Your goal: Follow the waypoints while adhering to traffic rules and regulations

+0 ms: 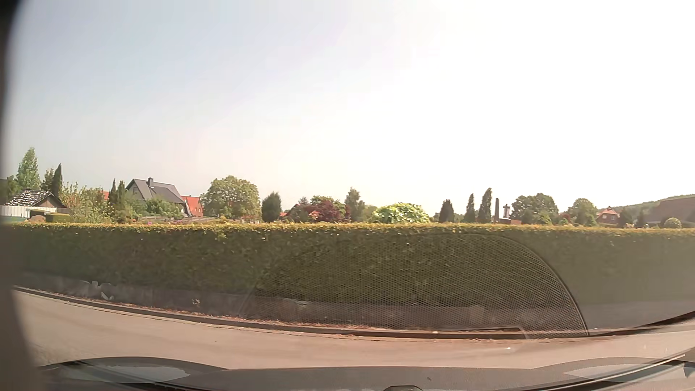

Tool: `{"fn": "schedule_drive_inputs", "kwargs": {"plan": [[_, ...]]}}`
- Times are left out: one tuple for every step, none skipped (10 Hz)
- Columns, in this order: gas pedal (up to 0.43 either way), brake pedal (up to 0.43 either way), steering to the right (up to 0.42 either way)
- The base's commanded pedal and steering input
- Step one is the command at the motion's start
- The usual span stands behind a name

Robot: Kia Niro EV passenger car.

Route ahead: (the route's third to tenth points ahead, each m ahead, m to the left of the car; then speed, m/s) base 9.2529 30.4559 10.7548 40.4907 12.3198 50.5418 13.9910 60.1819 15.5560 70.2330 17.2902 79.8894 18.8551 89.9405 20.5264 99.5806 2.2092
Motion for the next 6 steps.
{"fn": "schedule_drive_inputs", "kwargs": {"plan": [[0.118,0.000,-0.783],[0.138,0.000,-0.807],[0.138,0.000,-0.830],[0.138,0.000,-0.852],[0.150,0.000,-0.857],[0.150,0.000,-0.852]]}}
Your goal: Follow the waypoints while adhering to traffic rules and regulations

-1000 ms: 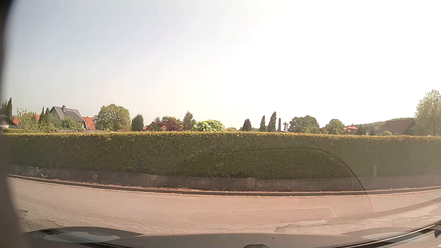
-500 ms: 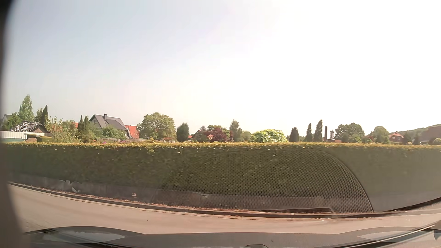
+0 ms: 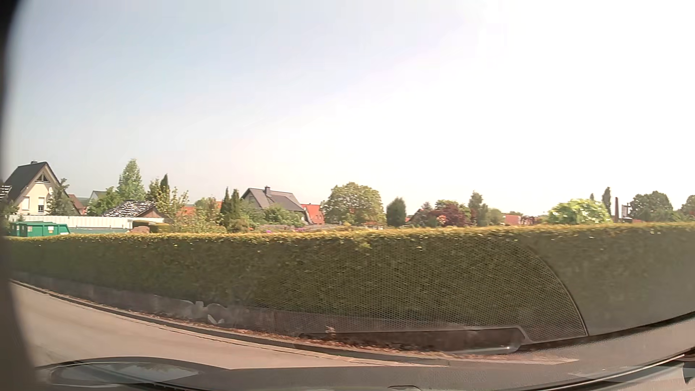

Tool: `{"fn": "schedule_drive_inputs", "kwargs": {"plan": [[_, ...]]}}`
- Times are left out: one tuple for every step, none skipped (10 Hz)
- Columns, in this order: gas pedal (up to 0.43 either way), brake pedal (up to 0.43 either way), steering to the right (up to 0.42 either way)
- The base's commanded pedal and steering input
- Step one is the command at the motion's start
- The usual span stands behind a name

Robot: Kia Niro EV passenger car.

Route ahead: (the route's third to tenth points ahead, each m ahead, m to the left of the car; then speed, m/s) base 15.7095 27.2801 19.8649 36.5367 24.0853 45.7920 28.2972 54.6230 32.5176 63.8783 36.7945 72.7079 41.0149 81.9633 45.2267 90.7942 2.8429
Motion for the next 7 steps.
{"fn": "schedule_drive_inputs", "kwargs": {"plan": [[0.138,0.000,-0.844],[0.138,0.000,-0.832],[0.138,0.000,-0.821],[0.138,0.000,-0.806],[0.138,0.000,-0.792],[0.138,0.000,-0.785],[0.138,0.000,-0.773]]}}
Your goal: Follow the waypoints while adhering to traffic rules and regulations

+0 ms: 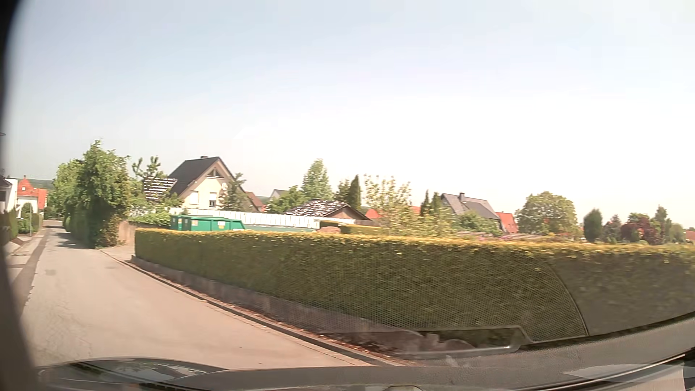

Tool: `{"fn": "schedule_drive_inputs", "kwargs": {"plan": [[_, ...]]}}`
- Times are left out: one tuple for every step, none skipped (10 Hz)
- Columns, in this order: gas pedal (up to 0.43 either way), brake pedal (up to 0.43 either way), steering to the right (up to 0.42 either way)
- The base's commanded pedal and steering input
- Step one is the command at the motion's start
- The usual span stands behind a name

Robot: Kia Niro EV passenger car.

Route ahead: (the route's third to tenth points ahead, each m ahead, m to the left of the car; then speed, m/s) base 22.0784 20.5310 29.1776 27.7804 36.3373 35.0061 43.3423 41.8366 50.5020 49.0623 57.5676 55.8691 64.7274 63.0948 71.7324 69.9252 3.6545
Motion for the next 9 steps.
{"fn": "schedule_drive_inputs", "kwargs": {"plan": [[0.138,0.000,-0.759],[0.138,0.000,-0.745],[0.138,0.000,-0.711],[0.138,0.000,-0.668],[0.138,0.000,-0.620],[0.138,0.000,-0.576],[0.138,0.000,-0.516],[0.138,0.000,-0.454],[0.138,0.000,-0.376]]}}
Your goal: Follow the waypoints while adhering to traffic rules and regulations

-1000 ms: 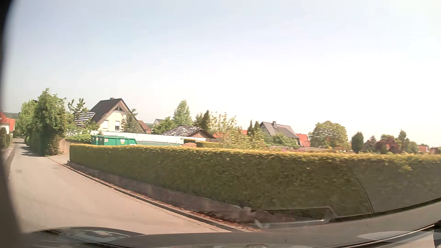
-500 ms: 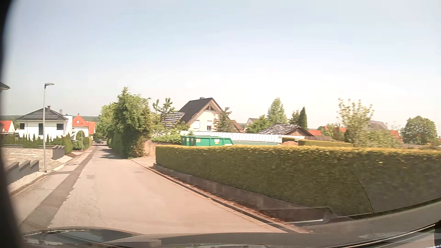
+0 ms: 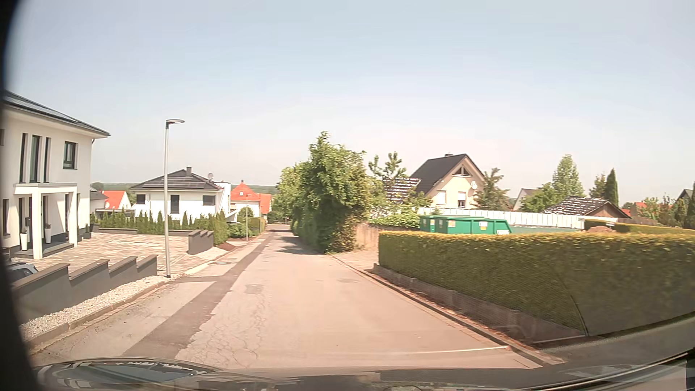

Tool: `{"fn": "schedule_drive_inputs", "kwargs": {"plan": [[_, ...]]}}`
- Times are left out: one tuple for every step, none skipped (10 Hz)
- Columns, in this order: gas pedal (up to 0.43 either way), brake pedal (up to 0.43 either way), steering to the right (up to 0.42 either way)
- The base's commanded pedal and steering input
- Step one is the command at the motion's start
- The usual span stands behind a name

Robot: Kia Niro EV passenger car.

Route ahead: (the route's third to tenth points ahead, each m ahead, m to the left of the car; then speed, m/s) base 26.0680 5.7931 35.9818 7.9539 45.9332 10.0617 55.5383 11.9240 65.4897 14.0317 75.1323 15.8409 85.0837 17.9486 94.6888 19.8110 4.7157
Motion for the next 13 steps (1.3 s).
{"fn": "schedule_drive_inputs", "kwargs": {"plan": [[0.130,0.000,-0.293],[0.130,0.000,-0.249],[0.130,0.000,-0.226],[0.130,0.000,-0.190],[0.130,0.000,-0.158],[0.130,0.000,-0.126],[0.130,0.000,-0.075],[0.130,0.000,-0.033],[0.130,0.000,-0.005],[0.130,0.000,0.010],[0.130,0.000,0.018],[0.130,0.000,0.019],[0.130,0.000,0.011]]}}
